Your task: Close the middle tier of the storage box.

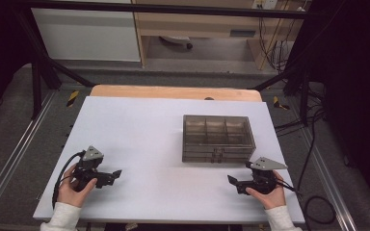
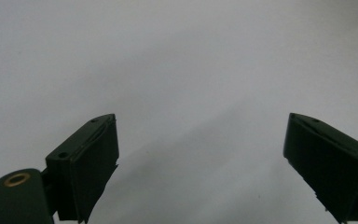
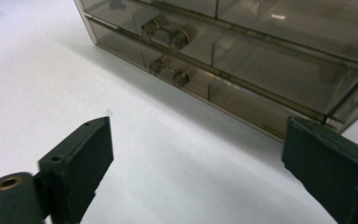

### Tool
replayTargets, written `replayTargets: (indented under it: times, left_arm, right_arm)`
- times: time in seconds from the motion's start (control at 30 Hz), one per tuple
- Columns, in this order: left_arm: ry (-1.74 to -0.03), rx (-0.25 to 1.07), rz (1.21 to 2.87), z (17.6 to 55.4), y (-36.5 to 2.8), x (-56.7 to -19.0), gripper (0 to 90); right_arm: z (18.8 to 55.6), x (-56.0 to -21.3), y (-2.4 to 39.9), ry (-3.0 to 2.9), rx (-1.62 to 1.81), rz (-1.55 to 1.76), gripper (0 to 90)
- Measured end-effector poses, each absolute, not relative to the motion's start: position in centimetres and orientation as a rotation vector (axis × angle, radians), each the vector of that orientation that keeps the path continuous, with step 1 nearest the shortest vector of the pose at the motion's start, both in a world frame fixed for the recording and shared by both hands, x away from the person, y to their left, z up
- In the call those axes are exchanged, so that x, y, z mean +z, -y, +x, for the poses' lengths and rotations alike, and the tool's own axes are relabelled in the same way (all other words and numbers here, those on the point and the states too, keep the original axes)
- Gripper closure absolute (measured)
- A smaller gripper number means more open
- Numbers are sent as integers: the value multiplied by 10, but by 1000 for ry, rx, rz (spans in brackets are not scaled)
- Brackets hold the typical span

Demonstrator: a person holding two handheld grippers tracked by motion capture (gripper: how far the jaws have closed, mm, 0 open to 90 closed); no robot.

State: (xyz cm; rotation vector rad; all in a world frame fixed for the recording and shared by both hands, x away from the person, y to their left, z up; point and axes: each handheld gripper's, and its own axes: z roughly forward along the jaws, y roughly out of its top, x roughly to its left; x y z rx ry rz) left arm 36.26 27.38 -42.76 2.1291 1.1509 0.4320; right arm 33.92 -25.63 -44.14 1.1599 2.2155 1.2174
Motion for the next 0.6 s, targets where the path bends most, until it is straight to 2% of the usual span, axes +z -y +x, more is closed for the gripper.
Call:
replayTargets:
  times: [0.6]
  left_arm:
    - [-1147, 429, 2134, 362, -273, -428, 96]
  right_arm:
    - [342, -450, 281, -2207, 1201, 1215, 33]
